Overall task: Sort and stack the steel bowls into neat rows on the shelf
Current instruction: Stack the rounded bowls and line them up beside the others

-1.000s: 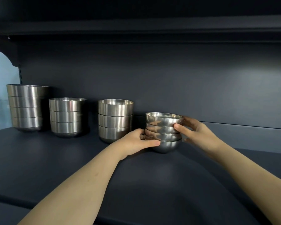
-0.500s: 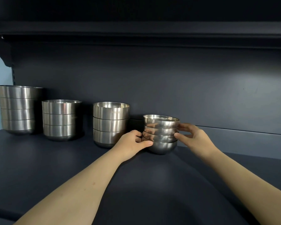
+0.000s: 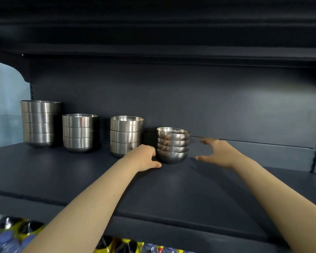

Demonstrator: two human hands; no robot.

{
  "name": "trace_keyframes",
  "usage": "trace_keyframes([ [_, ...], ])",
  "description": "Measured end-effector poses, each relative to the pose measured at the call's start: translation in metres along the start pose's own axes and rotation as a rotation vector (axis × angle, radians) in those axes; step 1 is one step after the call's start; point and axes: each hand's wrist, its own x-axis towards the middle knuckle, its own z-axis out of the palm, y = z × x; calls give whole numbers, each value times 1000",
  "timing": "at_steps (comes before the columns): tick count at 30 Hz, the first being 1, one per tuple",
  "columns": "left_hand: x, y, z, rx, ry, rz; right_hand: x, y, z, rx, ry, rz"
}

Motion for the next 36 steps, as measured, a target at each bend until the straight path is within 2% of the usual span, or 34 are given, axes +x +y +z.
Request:
trace_keyframes([
  [4, -23, 53, -19, 98, -6, 86, -43, 9, -50, -100, -119, 45],
  [9, -50, 156, -27, 95, 64, 237, -125, 57, -115, -212, -126, 125],
  [16, -113, 336, -1, 46, 2, 429, -306, 169, -213, -297, -102, 358],
  [22, -181, 515, 38, 64, -37, 687, -481, 255, -289, -327, -5, 555],
  [28, -227, 657, 72, 59, -79, 895, -600, 322, -337, -383, 47, 714],
  [32, -231, 730, 90, 21, -70, 959, -646, 363, -354, -391, 104, 788],
  [36, -222, 796, 118, 6, -113, 1014, -671, 415, -359, -415, 70, 848],
])
